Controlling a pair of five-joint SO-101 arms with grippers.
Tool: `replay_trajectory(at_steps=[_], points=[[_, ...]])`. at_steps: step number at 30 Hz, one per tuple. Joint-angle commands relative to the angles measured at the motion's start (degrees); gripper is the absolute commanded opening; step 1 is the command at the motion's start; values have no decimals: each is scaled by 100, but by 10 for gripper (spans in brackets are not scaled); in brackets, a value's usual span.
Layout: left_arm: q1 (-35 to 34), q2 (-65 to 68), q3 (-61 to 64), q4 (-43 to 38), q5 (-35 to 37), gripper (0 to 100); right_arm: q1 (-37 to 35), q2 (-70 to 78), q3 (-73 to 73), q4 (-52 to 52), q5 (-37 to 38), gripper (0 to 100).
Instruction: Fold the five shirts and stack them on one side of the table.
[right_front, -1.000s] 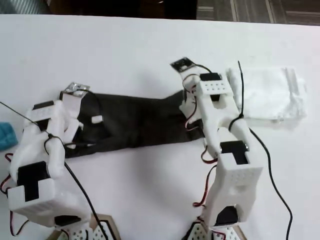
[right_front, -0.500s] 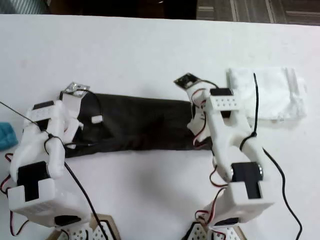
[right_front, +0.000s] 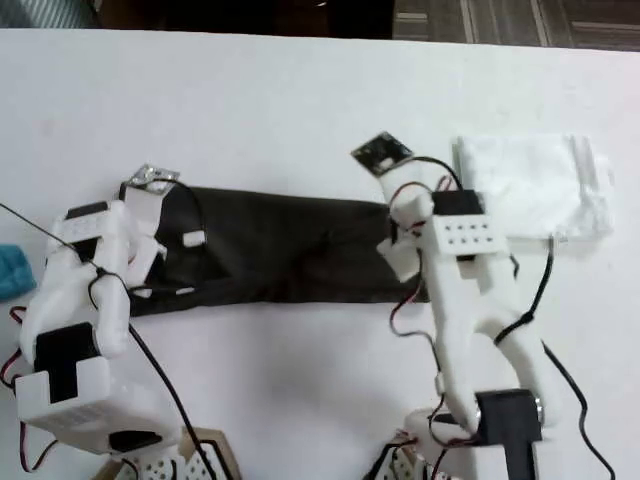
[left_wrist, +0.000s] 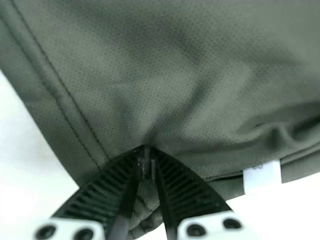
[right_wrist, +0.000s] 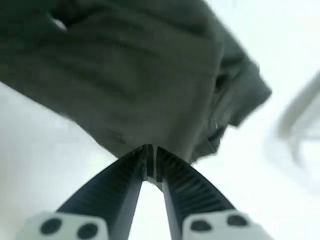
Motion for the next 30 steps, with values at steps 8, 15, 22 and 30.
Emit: replay_trajectory(at_steps=[8, 15, 22, 30], points=[[-167, 0, 31, -132, 0, 27, -1543, 1165, -70, -1068, -615, 21], [-167, 0, 31, -132, 0, 27, -1675, 1745, -62, -1051, -615, 21], [-167, 0, 22, -132, 0, 27, -1807, 1226, 132, -681, -580, 21], [-167, 0, 22, -132, 0, 27, -1411, 1095, -18, -760, -571, 21]])
